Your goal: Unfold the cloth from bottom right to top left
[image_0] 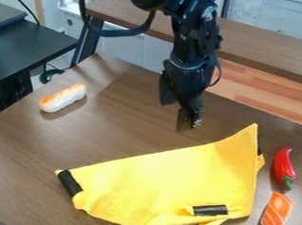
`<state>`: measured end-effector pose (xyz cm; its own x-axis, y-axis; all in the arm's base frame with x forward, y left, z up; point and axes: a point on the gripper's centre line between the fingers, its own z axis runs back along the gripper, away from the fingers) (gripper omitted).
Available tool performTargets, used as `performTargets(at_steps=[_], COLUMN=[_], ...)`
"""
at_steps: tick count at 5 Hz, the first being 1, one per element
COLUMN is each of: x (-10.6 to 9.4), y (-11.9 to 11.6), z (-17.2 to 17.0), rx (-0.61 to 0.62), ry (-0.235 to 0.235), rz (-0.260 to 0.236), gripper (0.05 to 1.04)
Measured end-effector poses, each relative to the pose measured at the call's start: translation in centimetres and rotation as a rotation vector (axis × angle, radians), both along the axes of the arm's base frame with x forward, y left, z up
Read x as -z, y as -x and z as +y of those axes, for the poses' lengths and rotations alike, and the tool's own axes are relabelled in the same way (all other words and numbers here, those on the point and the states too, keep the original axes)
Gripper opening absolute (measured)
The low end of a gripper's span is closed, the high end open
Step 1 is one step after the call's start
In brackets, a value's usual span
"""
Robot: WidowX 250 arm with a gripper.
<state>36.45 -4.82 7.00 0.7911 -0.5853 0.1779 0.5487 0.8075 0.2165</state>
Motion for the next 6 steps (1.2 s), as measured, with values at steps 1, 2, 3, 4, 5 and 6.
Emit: performTargets(at_steps=[1,2,3,4,5,6], x=[1.5,2.9,4.1,4.4,5.4,6.2], y=[0.3,1.0,1.6,1.9,2.9,3.9], z=[0.0,-2.2,-3.9,-5.4,-6.8,-7.6], rx=[0.001,0.109,0.181,0.242,0.295,0.339], ry=[-0.001,0.028,0.045,0.072,0.077,0.078], rz=[0.038,0.052,0.058,0.037,0.051,0.06], gripper=[1.001,1.001,1.001,1.001,1.001,1.001])
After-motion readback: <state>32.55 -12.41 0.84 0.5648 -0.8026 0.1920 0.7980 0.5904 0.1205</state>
